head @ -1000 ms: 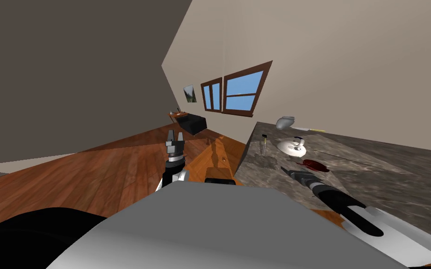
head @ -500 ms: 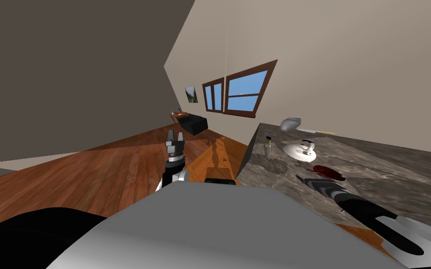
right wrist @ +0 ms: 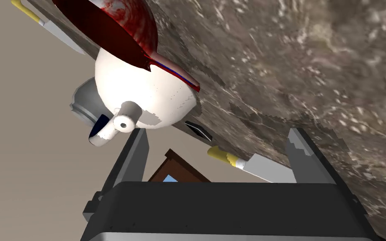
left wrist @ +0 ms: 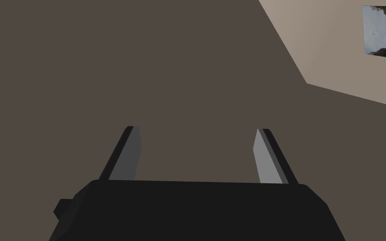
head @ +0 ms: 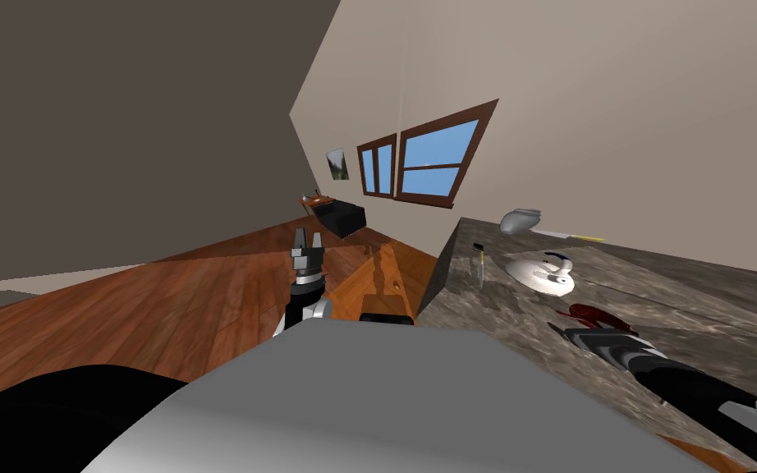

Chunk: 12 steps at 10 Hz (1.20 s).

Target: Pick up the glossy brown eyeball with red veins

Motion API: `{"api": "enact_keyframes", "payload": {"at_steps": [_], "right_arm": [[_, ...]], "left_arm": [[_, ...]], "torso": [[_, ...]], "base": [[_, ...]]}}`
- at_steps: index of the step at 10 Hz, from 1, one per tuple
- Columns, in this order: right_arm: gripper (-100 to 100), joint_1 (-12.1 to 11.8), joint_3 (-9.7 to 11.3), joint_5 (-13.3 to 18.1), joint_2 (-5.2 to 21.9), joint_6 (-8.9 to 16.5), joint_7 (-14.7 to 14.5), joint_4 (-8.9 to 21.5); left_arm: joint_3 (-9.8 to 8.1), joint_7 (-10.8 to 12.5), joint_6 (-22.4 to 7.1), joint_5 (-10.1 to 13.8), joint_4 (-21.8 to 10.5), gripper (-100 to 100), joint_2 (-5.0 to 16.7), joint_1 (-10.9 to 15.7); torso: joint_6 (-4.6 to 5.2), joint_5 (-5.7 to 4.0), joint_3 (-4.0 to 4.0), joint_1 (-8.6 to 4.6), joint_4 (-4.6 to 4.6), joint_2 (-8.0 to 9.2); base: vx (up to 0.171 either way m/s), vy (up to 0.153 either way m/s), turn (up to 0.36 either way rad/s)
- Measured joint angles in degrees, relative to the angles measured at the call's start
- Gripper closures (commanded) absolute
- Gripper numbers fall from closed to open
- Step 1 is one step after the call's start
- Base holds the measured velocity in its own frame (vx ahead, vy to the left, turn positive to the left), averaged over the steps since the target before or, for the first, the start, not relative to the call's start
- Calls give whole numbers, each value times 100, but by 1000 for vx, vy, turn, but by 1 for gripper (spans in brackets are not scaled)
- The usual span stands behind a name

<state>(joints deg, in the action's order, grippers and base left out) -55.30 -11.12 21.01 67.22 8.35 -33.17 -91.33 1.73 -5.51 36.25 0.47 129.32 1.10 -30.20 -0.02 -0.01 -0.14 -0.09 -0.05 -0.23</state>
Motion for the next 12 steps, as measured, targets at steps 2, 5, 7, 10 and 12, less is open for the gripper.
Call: {"api": "enact_keyframes", "payload": {"at_steps": [2,5,7,10,12], "right_arm": [[-100,-240,-7,40,289,14,-92,245],[-100,-558,41,154,524,12,-249,540],[-100,-744,84,170,675,-50,-297,729],[-100,-909,355,249,657,-180,-403,902],[-100,-911,367,252,653,-186,-409,901]], "left_arm": [[0,0,0,0,0,0,0,0],[0,0,0,0,0,0,0,0],[0,0,0,0,0,0,0,0],[-1,0,0,0,0,0,1,0],[0,0,0,0,0,0,0,0]], "torso": [[-1,-1,-7,-7,-3,-12],[-1,-3,-5,-11,-2,-9],[0,-4,-2,-14,-1,-4],[0,-9,-4,-27,-1,-7],[1,-2,9,1,4,16]], "base": [[98,-40,66],[78,-44,55],[82,-58,61],[67,-72,46],[-28,-2,133]]}}
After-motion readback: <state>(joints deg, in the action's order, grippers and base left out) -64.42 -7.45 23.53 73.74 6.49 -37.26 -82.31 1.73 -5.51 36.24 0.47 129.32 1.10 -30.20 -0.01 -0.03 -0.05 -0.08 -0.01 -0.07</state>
